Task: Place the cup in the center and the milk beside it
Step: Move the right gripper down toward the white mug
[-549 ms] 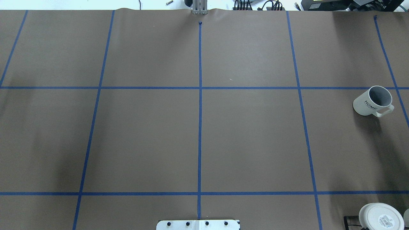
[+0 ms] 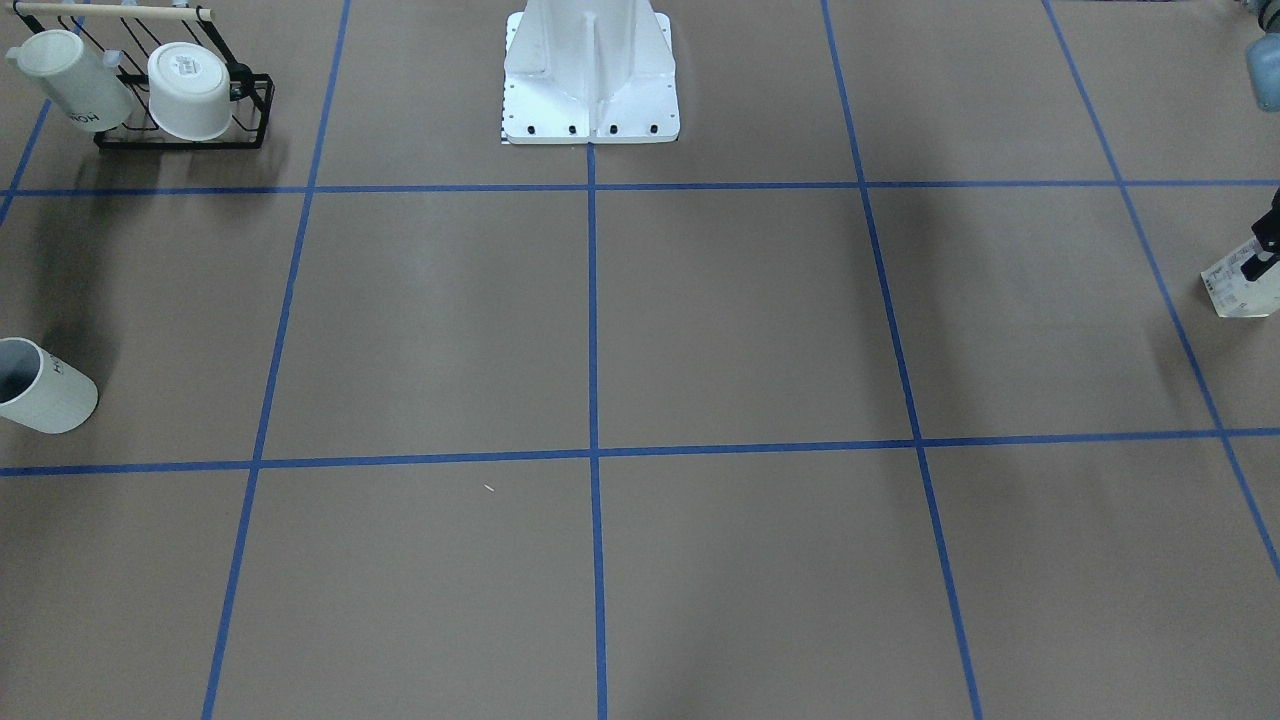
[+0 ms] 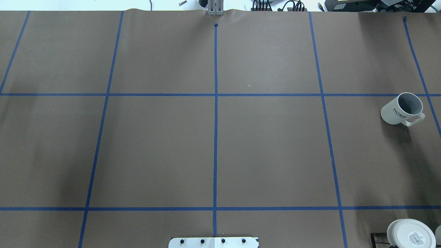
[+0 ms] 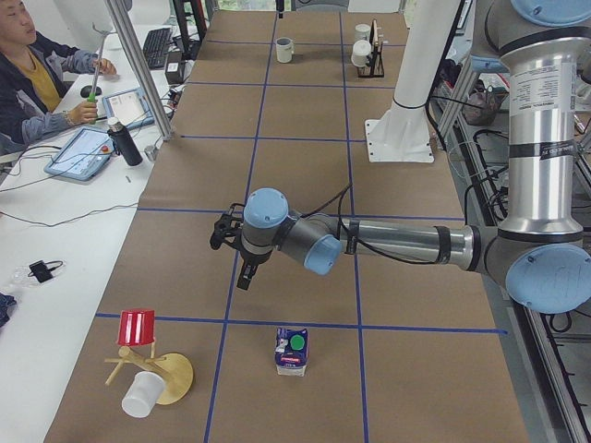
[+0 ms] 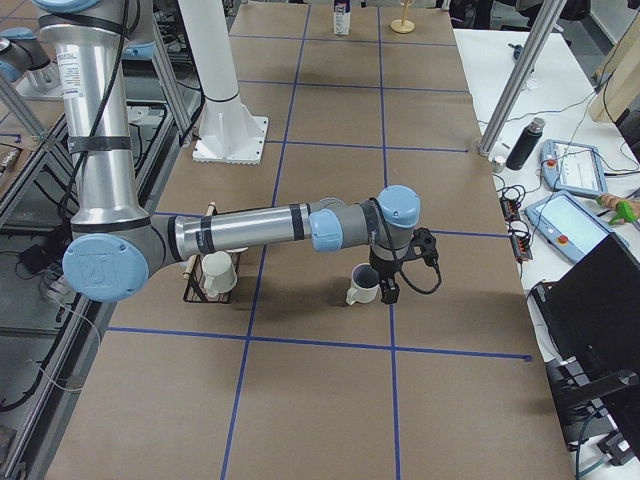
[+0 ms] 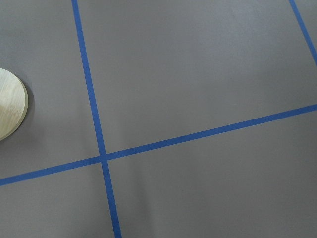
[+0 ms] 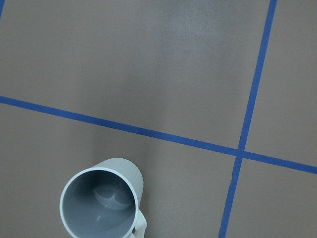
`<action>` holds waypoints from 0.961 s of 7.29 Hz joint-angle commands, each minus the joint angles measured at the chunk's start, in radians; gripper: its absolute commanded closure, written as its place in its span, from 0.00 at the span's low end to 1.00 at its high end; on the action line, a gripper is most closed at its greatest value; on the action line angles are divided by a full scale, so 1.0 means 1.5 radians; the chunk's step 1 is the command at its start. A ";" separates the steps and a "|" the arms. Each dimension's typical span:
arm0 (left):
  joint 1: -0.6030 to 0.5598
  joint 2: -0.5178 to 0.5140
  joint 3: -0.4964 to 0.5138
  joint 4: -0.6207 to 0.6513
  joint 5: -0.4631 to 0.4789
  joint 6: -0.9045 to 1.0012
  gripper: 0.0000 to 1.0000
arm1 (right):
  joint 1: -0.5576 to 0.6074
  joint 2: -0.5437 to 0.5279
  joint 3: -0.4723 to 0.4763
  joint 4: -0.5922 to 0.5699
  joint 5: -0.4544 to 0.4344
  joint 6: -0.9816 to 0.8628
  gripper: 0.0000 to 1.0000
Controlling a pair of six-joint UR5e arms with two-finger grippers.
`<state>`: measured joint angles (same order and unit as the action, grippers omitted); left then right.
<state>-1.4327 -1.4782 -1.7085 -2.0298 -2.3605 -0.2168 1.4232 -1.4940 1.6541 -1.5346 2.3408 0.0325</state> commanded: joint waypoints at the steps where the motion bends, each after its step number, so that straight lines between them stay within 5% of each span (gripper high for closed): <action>1: 0.000 0.002 -0.003 -0.001 0.000 0.000 0.02 | -0.013 0.011 -0.039 0.023 -0.002 0.001 0.00; 3: 0.000 0.001 -0.006 -0.005 0.000 -0.001 0.02 | -0.056 0.016 -0.151 0.211 -0.002 0.112 0.00; 4: 0.000 0.002 -0.007 -0.005 -0.001 -0.001 0.02 | -0.073 0.015 -0.148 0.270 0.002 0.230 0.00; 7: 0.000 0.002 -0.003 -0.005 0.000 -0.002 0.02 | -0.099 0.007 -0.152 0.273 0.006 0.238 0.00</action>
<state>-1.4327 -1.4758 -1.7143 -2.0370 -2.3609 -0.2181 1.2976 -1.4748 1.4364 -1.1320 2.3523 0.3853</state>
